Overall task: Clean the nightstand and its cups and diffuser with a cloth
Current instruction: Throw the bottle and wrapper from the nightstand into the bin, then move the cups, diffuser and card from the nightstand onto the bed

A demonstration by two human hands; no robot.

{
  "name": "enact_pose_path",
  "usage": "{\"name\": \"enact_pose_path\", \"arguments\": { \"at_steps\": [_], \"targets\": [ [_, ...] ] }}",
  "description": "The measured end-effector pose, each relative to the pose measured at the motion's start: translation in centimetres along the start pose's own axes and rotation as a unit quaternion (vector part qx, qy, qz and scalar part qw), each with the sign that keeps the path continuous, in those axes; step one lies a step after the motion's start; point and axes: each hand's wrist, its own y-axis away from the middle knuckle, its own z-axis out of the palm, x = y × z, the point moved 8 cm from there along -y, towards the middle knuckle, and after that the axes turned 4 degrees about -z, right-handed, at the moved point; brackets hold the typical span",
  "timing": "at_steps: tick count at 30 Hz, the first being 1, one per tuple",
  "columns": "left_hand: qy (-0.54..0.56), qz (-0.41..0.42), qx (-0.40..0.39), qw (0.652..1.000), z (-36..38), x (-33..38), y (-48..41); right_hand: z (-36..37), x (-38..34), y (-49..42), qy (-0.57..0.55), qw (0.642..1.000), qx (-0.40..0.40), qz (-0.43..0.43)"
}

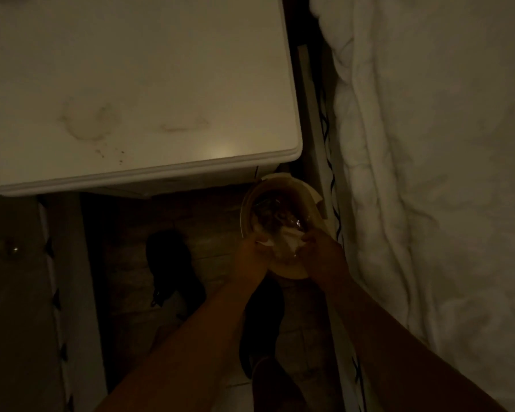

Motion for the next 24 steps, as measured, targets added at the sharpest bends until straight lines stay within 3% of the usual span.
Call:
{"name": "enact_pose_path", "arguments": {
  "at_steps": [4,7,12,17,24],
  "targets": [
    [-0.080,0.046,0.029,0.995,-3.5,3.8,2.5,-2.0,-5.3,2.1,0.036,0.998,-0.021,-0.049],
    [-0.180,0.108,0.059,0.976,-6.8,8.1,5.2,-3.3,-9.8,3.7,0.048,0.995,-0.015,-0.091],
    [-0.318,0.145,0.068,0.934,-12.6,13.6,9.4,-5.3,-18.1,6.4,0.066,0.989,-0.023,-0.133],
    [-0.329,0.169,0.137,0.919,-19.9,17.5,12.0,-6.2,-26.5,8.5,0.130,0.972,-0.033,-0.192],
    [-0.357,0.170,0.082,0.915,-28.1,20.0,10.8,-5.2,-36.7,8.2,0.203,0.951,-0.053,-0.229]
  ]
}}
